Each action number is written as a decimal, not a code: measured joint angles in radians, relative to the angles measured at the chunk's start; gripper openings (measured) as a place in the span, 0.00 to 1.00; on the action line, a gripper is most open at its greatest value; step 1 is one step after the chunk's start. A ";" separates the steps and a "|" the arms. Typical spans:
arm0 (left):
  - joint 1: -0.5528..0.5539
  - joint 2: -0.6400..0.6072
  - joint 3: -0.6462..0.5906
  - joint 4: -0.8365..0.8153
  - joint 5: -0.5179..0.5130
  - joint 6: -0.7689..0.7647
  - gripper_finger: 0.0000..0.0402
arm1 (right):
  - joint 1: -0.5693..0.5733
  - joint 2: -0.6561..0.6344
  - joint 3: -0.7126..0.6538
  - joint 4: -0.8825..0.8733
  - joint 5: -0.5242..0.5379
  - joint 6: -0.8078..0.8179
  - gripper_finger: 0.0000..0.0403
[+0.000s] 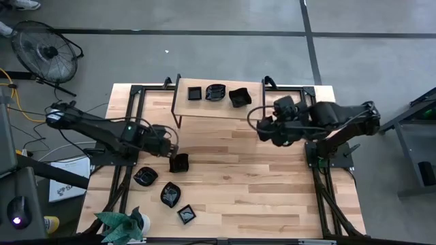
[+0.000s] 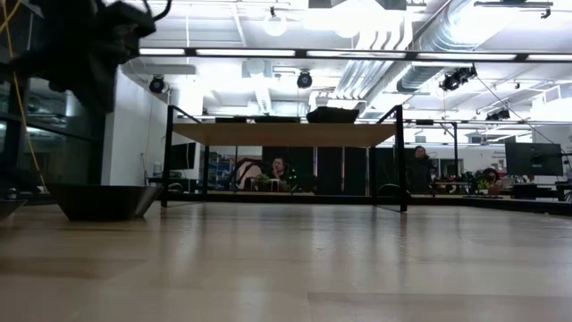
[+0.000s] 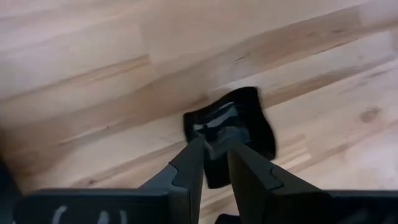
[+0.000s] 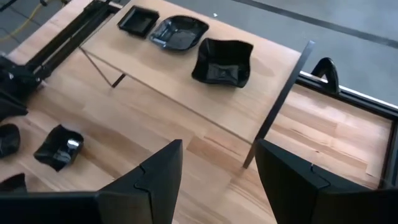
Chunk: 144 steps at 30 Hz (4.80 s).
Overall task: Pick & Place Mini shaped plates
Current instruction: Stack the distorted square-shaped plate on the distorted square-shaped plate
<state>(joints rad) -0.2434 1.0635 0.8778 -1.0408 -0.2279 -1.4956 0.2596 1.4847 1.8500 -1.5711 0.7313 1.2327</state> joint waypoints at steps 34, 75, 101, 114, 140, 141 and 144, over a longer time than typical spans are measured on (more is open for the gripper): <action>-0.046 0.260 -0.154 0.238 0.091 -0.193 0.43 | 0.057 0.022 0.000 0.002 0.022 -0.063 0.49; -0.045 0.303 -0.152 0.312 0.134 -0.185 0.00 | 0.056 0.022 0.000 0.000 0.033 -0.089 0.49; -0.045 0.304 -0.041 0.255 0.071 -0.067 0.00 | 0.056 0.022 0.000 0.000 0.033 -0.089 0.49; -0.045 0.304 0.059 0.253 0.032 0.062 0.00 | 0.056 0.022 0.000 0.000 0.036 -0.089 0.49; -0.055 0.303 0.231 0.254 -0.100 0.262 0.00 | 0.122 0.021 0.000 0.000 0.085 -0.092 0.49; -0.061 0.303 0.236 0.253 -0.106 0.265 0.00 | 0.126 0.022 0.000 0.000 0.087 -0.092 0.49; -0.075 0.303 0.257 0.262 -0.145 0.295 0.00 | 0.135 0.009 -0.039 0.001 0.089 -0.069 0.49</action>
<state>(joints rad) -0.3187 1.3666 1.1352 -0.7787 -0.3732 -1.2001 0.3948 1.4940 1.8107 -1.5703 0.8204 1.1637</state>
